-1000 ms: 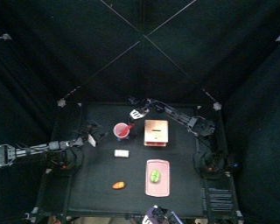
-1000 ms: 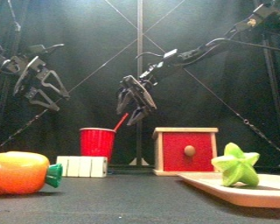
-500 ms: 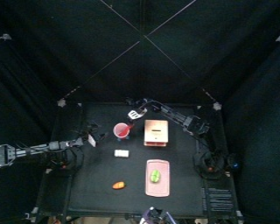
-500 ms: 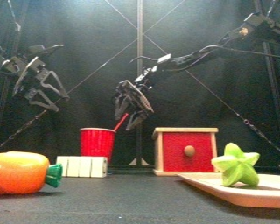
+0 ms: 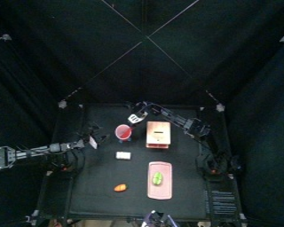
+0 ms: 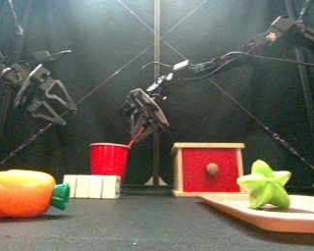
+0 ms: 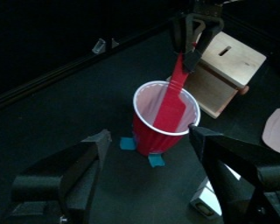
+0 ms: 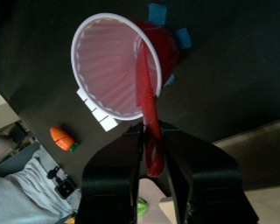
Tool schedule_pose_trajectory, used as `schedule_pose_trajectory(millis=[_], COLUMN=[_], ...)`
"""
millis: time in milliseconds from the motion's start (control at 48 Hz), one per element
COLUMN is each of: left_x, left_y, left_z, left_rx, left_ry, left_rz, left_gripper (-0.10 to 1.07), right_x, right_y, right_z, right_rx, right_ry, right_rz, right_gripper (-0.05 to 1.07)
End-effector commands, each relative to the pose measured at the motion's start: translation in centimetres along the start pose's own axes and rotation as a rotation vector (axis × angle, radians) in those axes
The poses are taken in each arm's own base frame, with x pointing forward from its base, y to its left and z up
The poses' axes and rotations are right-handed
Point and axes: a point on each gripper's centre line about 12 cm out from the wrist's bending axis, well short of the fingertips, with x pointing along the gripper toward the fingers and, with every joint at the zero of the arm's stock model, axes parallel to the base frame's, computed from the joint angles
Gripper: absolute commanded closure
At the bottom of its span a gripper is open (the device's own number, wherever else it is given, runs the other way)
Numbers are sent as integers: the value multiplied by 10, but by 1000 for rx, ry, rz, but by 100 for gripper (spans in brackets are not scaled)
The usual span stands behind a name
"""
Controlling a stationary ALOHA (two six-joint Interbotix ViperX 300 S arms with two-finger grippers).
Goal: Grab knife
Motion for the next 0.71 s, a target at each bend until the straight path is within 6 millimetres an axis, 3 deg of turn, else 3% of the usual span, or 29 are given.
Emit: schedule_pose_trajectory(millis=[0, 375, 688], left_x=[0, 0, 0], left_y=[-1, -1, -1], left_z=[5, 5, 5], left_rx=[-2, -1, -2], left_ry=[-13, -12, -13], left_rz=[-1, 0, -1], left_gripper=[-5, -5, -5], right_x=[-21, -26, -48], right_y=[11, 19, 34], right_z=[3, 3, 9], right_rx=[-26, -40, -81], right_ry=[-48, -50, -92], right_rz=[13, 18, 24], right_gripper=[45, 55, 65])
